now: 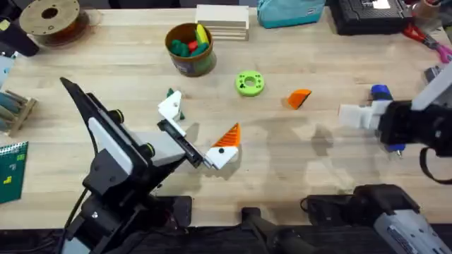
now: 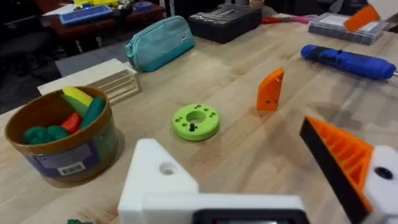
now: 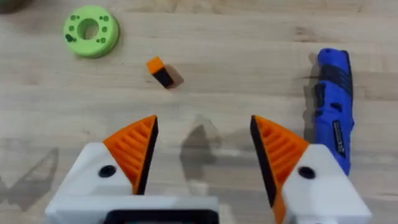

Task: Pick up the gripper from the table and insert it into the empty holder that is missing its gripper. Then pick up a screw, insert it into the mounting hole, and use the screwdriver to tighten it. Finally, clean up the table by picking up the vegetable and placing it into the bucket.

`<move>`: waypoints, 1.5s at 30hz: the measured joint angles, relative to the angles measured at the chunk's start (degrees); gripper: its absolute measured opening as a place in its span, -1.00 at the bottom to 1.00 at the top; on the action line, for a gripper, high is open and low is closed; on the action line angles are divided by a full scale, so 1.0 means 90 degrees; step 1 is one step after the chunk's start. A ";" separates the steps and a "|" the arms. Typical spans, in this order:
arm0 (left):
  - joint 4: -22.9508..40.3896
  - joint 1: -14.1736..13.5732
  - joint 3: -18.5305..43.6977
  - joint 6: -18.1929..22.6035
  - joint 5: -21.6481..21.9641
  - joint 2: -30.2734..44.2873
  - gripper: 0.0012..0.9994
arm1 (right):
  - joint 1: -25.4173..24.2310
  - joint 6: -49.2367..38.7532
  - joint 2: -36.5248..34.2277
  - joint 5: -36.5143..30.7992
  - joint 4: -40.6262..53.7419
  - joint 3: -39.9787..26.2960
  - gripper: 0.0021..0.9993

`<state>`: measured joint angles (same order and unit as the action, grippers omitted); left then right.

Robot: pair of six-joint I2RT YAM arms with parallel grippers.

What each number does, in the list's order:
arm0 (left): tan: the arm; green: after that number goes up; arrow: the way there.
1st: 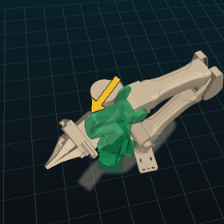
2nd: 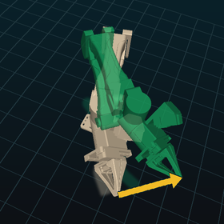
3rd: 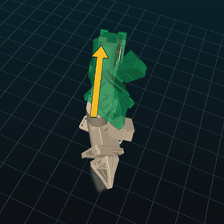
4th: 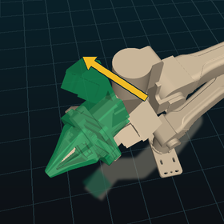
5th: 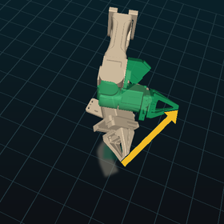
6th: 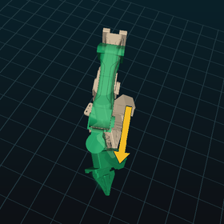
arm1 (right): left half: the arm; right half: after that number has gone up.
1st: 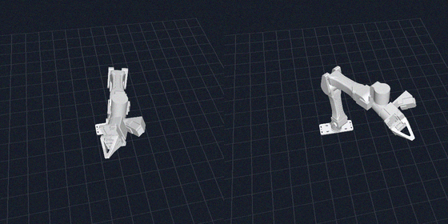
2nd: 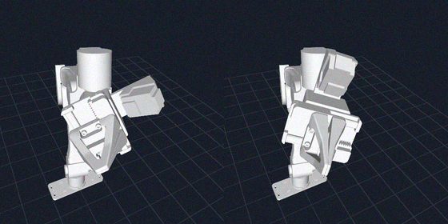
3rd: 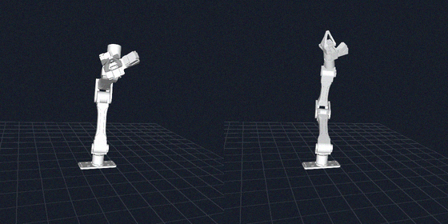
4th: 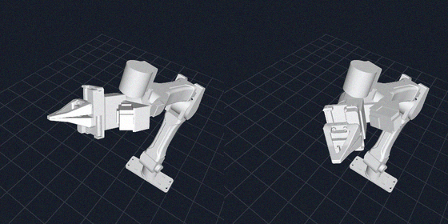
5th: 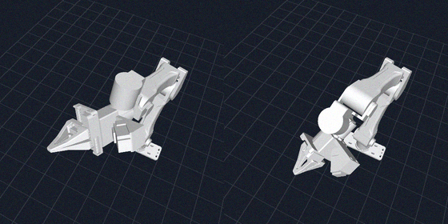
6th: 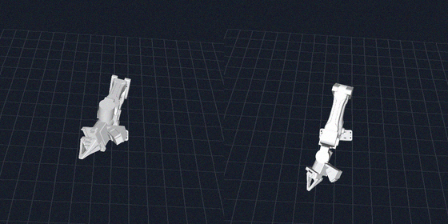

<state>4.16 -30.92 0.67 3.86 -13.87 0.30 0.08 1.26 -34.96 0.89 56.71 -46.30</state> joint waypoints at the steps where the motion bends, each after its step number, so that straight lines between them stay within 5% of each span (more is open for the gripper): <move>1: 0.0000 0.0000 0.0000 0.0000 0.0000 0.0002 0.97 | 0.0000 0.0000 -0.0001 0.0001 -0.0121 0.0000 0.76; 6: 0.0000 0.0000 0.0000 0.0000 0.0000 0.0002 0.97 | 0.0005 0.0071 -0.0238 0.0262 -0.1384 -0.0019 0.76; 21: 0.0000 0.0000 0.0000 -0.0002 -0.0002 0.0002 0.97 | 0.0848 -0.0567 -0.3773 0.0339 -0.1515 -0.0699 0.76; 38: 0.0000 0.0000 0.0000 -0.0002 0.0000 0.0002 0.97 | 0.1269 -0.1083 -0.4631 0.0340 -0.1824 -0.0709 0.73; 45: 0.0000 0.0000 0.0000 -0.0002 -0.0002 0.0002 0.97 | 0.1331 -0.1340 -0.4629 0.0337 -0.1844 -0.0709 0.43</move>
<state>4.16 -30.92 0.67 3.84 -13.89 0.32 12.05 -10.80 -76.62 3.92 40.12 -52.69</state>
